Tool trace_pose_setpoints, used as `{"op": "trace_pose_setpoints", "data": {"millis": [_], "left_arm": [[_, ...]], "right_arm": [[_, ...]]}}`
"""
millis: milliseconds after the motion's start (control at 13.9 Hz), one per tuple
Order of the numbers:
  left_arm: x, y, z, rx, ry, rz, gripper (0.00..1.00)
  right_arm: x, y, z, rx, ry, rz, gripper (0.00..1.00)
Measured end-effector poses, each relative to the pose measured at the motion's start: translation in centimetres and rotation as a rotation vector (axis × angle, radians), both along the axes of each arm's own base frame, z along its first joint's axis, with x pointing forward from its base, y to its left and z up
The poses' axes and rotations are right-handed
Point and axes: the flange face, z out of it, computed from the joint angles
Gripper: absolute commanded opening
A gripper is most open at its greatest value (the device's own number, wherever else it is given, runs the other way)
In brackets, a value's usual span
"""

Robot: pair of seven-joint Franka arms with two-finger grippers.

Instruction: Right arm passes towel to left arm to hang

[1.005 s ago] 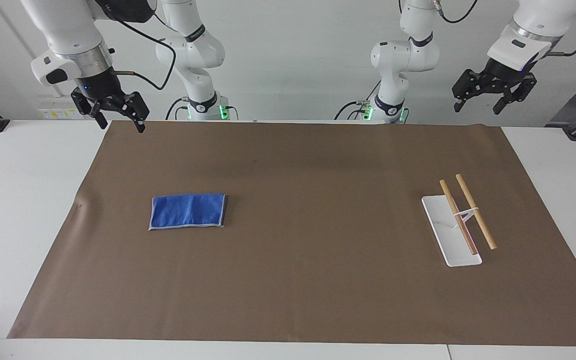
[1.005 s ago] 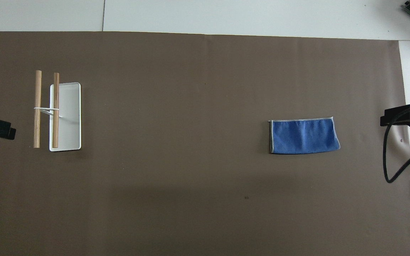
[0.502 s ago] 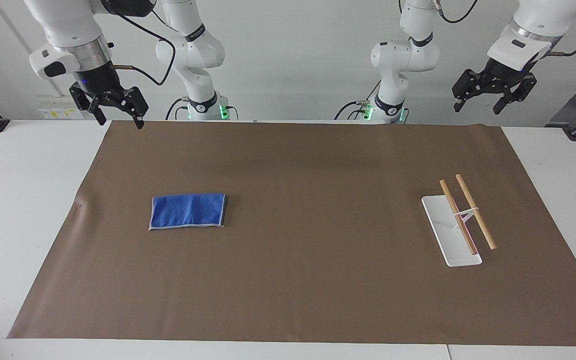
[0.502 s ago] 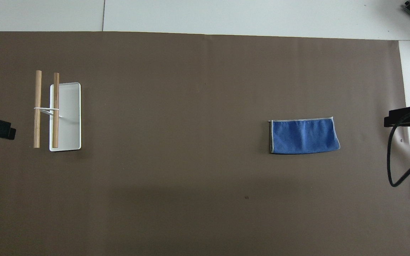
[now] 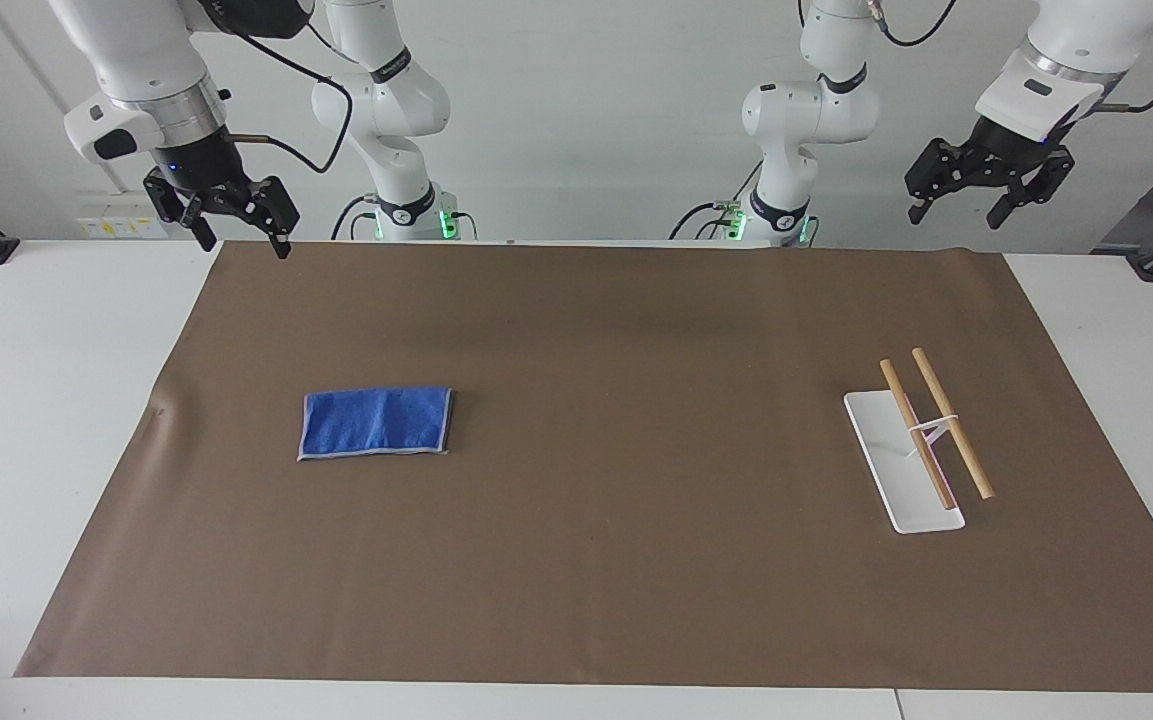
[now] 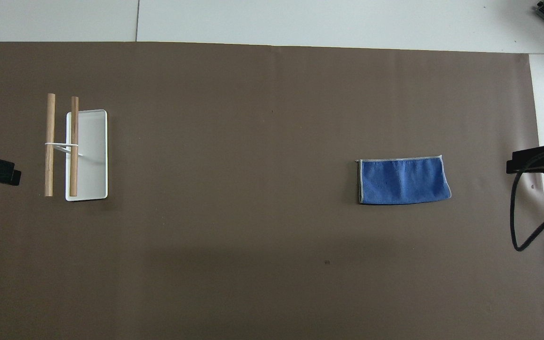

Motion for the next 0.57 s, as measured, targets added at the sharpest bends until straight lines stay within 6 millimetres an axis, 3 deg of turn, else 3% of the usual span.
{"op": "trace_pose_setpoints", "data": {"millis": [287,574], "left_arm": [[0.0,0.0,0.0,0.000,0.000,0.000,1.00],[0.0,0.0,0.0,0.000,0.000,0.000,1.00]], "right_arm": [[0.4,0.6,-1.9,0.004,-0.010,0.012,1.00],[1.6,3.7,-8.9,0.034,-0.066,0.058,1.00]]}}
